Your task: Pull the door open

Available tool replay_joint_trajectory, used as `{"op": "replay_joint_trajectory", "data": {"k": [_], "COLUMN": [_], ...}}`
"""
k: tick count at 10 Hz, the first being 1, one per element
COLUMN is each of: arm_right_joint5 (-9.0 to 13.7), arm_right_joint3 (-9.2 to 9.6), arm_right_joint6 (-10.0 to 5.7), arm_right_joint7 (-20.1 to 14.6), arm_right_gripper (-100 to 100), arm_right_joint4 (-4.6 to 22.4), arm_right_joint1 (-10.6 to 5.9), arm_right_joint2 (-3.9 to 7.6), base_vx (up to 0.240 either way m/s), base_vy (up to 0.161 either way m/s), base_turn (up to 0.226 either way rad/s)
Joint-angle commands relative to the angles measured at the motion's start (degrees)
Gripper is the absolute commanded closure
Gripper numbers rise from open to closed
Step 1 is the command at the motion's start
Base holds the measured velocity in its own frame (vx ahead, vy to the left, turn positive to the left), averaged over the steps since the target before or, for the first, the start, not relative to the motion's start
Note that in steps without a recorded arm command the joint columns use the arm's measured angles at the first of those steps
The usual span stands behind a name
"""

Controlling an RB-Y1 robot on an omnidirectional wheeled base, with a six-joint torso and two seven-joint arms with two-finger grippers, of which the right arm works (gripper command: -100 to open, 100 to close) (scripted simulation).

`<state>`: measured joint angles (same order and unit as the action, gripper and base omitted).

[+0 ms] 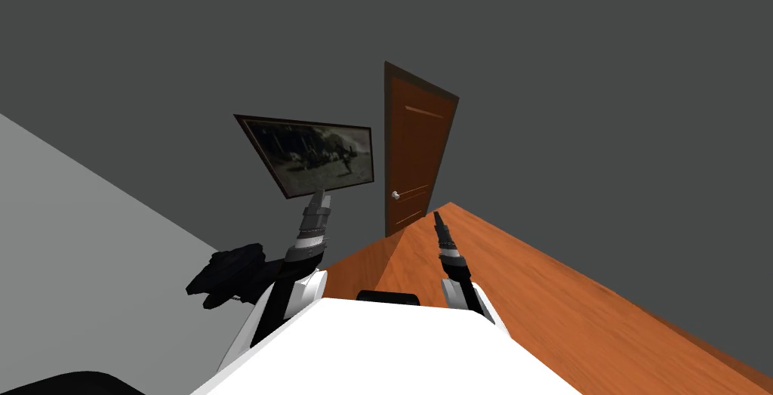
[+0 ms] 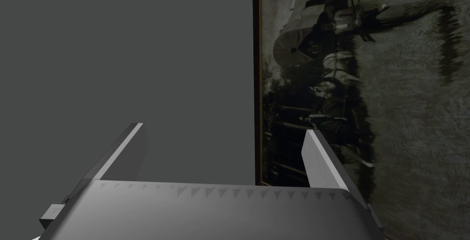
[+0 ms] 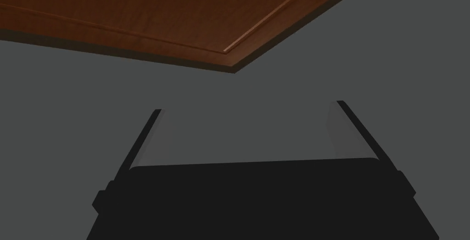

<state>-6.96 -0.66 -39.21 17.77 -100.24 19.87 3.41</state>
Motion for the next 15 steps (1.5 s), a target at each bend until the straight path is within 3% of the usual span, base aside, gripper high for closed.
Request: {"op": "replay_joint_trajectory", "data": {"k": [1, 3, 6, 9, 10, 15], "arm_right_joint5": [-0.4, -1.7, -2.3, -4.4, -4.4, -7.1], "arm_right_joint3": [-0.22, -0.53, -0.69, -1.17, -1.17, -1.81], "arm_right_joint6": [-0.22, -1.14, -1.61, -3.05, -3.05, -4.94], "arm_right_joint7": [1.2, 4.8, 6.6, 11.9, 12.2, 19.3], "arm_right_gripper": [-100, -100, -100, -100, -100, -100], "arm_right_joint4": [1.9, 5.5, 8.4, 14.5, 15.0, 23.3], "arm_right_joint1": [-0.85, -2.32, -3.07, -5.35, -5.35, -8.36], "arm_right_joint2": [0.25, 0.94, 1.27, 2.22, 2.22, 3.36], "base_vx": [0.055, 0.065, 0.053, 0.079, 0.065, 0.062], "base_vy": [-0.016, -0.015, -0.022, -0.018, -0.022, -0.019], "base_turn": [0.031, 0.093, 0.041, 0.112, 0.032, 0.079]}}
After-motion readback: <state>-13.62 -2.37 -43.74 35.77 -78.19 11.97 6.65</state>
